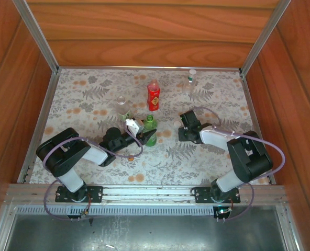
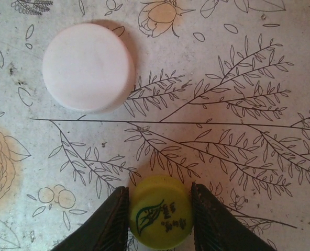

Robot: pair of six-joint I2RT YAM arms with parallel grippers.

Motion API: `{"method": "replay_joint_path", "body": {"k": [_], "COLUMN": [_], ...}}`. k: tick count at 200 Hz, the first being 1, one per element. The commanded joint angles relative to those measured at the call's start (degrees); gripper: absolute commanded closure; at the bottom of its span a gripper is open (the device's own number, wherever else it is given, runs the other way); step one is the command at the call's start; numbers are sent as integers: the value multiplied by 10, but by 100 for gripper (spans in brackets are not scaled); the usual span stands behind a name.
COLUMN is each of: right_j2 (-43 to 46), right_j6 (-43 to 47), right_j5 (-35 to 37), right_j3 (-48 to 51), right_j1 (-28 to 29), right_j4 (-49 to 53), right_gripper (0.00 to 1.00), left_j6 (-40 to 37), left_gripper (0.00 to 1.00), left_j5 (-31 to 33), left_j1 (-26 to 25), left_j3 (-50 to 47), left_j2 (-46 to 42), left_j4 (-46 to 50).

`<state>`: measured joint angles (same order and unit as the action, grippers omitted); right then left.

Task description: Screw on the bottle caps

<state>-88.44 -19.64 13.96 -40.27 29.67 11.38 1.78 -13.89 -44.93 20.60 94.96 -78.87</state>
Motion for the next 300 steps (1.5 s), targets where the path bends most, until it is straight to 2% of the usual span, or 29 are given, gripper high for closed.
{"method": "replay_joint_path", "body": {"k": [1, 81, 144, 220, 300], "right_j2": [1, 110, 153, 103, 59], "right_j6": [-1, 2, 9, 34, 51], "right_j5": [0, -48, -58, -97, -121], "right_j3": [-16, -82, -226, -366, -398], "right_j1": [5, 32, 98, 175, 197], "right_j4": [28, 159, 272, 290, 291], "right_gripper": [66, 66, 67, 67, 67], "left_j6": [10, 9, 9, 8, -1], "left_gripper": [41, 41, 41, 42, 41], "left_j5": [-14, -14, -12, -24, -32], "left_j1": [4, 4, 4, 4, 4], "left_j3": [0, 3, 7, 13, 15], "left_j2": [-4, 2, 7, 18, 21], "left_j4": [-21, -21, -21, -22, -22]}}
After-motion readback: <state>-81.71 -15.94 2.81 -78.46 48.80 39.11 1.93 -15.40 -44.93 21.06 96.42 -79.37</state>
